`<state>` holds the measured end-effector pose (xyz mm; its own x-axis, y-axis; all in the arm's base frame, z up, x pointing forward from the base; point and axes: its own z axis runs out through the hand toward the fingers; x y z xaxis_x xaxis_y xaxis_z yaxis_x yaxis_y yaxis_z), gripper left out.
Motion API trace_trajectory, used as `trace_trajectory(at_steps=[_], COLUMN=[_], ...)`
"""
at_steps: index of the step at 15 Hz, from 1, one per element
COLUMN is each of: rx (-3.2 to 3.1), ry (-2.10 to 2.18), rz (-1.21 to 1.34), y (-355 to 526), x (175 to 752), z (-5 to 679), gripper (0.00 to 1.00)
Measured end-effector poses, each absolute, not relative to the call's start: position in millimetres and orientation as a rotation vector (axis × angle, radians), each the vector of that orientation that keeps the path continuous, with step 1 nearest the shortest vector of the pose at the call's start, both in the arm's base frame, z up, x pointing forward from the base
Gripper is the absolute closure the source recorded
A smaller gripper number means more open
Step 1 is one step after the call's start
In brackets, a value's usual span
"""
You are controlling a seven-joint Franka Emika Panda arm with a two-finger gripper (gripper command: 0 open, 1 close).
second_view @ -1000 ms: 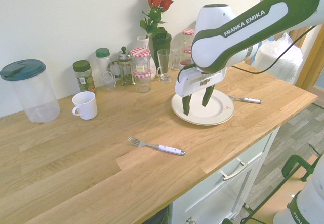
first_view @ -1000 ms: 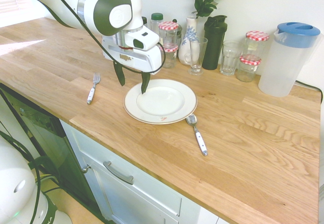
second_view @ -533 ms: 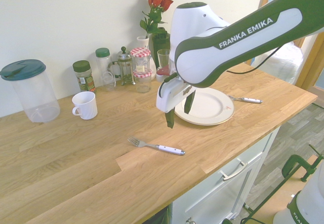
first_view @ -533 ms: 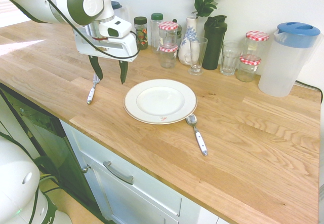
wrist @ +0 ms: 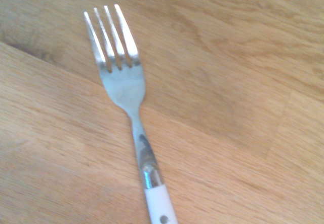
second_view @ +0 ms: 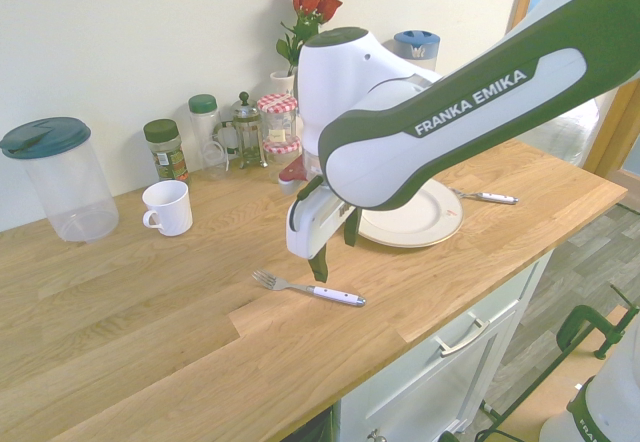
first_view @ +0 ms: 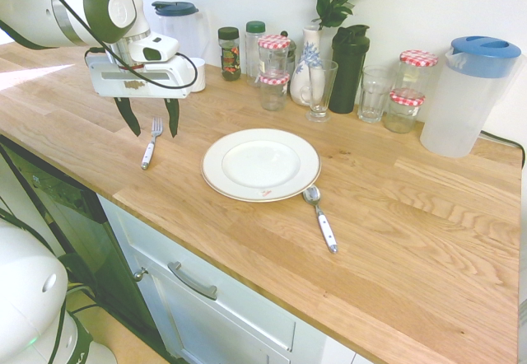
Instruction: Put the fork into the plate
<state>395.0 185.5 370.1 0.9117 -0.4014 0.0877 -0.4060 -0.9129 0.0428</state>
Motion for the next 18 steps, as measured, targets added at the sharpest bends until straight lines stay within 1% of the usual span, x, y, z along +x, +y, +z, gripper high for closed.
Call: trace_trajectory(at_steps=[7,8,18], rx=[2.994,2.990,3.051], ry=[-0.603,-0.605,-0.523], rz=[0.028,0.024,-0.022], y=[195.8,193.5,187.5], x=[396.1,394.5,390.5], z=[335.2,333.3,329.6], gripper=[0.00,1.00,1.00])
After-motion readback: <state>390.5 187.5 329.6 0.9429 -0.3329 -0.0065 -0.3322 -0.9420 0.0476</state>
